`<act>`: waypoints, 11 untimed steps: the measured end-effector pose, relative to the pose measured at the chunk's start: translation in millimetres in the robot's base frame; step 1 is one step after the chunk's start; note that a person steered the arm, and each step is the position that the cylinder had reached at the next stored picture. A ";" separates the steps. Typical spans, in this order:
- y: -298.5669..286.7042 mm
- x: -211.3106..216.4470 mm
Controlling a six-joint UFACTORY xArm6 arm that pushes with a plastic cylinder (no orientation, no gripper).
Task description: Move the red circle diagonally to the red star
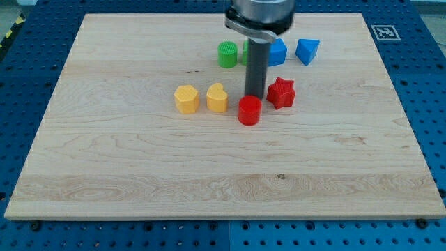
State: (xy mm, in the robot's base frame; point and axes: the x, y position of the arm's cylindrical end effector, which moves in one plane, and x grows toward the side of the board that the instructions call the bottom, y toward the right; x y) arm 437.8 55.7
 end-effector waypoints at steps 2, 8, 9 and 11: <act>27.8 67.9; 4.5 23.4; -0.1 37.6; -7.3 51.3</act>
